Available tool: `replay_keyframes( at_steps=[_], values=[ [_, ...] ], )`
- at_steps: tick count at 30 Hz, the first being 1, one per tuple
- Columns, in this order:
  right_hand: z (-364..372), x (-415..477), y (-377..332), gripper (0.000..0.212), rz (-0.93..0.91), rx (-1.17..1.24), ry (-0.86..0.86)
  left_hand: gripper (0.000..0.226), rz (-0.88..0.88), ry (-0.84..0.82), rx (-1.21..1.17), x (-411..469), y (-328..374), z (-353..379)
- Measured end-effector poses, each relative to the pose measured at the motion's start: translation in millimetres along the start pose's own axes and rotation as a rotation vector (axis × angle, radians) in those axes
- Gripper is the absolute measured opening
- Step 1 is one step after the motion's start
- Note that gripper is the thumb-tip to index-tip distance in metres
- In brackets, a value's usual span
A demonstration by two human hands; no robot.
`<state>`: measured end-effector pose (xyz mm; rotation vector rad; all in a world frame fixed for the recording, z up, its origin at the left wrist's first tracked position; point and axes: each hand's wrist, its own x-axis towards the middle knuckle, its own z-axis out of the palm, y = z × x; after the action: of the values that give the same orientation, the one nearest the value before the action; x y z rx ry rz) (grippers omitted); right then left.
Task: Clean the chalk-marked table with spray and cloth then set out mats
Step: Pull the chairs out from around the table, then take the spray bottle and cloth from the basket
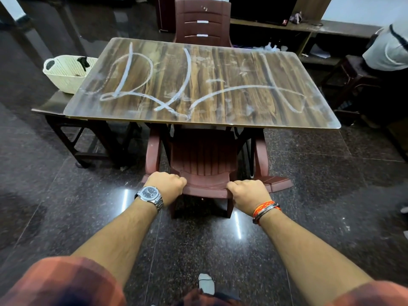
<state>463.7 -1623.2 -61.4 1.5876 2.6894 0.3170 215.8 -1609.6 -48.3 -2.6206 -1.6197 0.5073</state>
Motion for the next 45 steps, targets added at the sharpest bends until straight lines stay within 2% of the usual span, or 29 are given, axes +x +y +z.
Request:
replay_keyframes(
  at_steps=[3, 6, 8, 13, 15, 18, 20, 23, 26, 29, 35, 41, 45],
  values=[
    [1, -2, -3, 0.029, 0.031, 0.003, -0.021, 0.021, -0.015, 0.018, -0.001, -4, 4, 1],
    [-4, -5, -6, 0.017, 0.041, 0.01, -0.092, 0.019, -0.057, 0.033, 0.008, -7, 10, 2],
    [-8, -5, -9, 0.019, 0.051, 0.052, -0.179, 0.018, -0.103, 0.044, 0.001, -9, 14, 0],
    [-13, -3, -11, 0.024, 0.098, 0.124, -0.218, 0.016, -0.161, 0.046, -0.02, -12, 20, -1],
    [-9, -5, -9, 0.03, 0.085, 0.144, -0.178, 0.016, -0.148, 0.039, -0.018, -15, 20, -3],
    [-5, -11, -10, 0.059, -0.002, 0.205, -0.028, 0.025, -0.111, 0.048, -0.037, -19, 17, -2],
    [-6, -8, -14, 0.069, -0.076, 0.302, 0.079, 0.039, -0.057, 0.095, -0.104, -22, 11, 5],
    [-16, 12, -27, 0.063, -0.099, 0.449, 0.226, 0.072, -0.013, 0.252, -0.261, -35, 1, 15],
    [-27, 42, -50, 0.049, -0.084, 0.551, 0.23, 0.081, -0.089, 0.382, -0.333, -53, -13, 25],
    [-27, 78, -74, 0.048, -0.032, 0.603, 0.172, 0.079, -0.215, 0.409, -0.347, -66, -40, 35],
    [-9, 156, -127, 0.063, -0.099, 0.552, 0.097, 0.076, -0.492, 0.342, -0.417, -79, -129, 73],
    [-6, 254, -207, 0.069, -0.137, 0.409, 0.017, 0.075, -0.605, 0.249, -0.402, -87, -248, 96],
    [-22, 323, -265, 0.07, -0.142, 0.432, 0.011, 0.076, -0.629, 0.256, -0.391, -92, -334, 96]
  ],
)
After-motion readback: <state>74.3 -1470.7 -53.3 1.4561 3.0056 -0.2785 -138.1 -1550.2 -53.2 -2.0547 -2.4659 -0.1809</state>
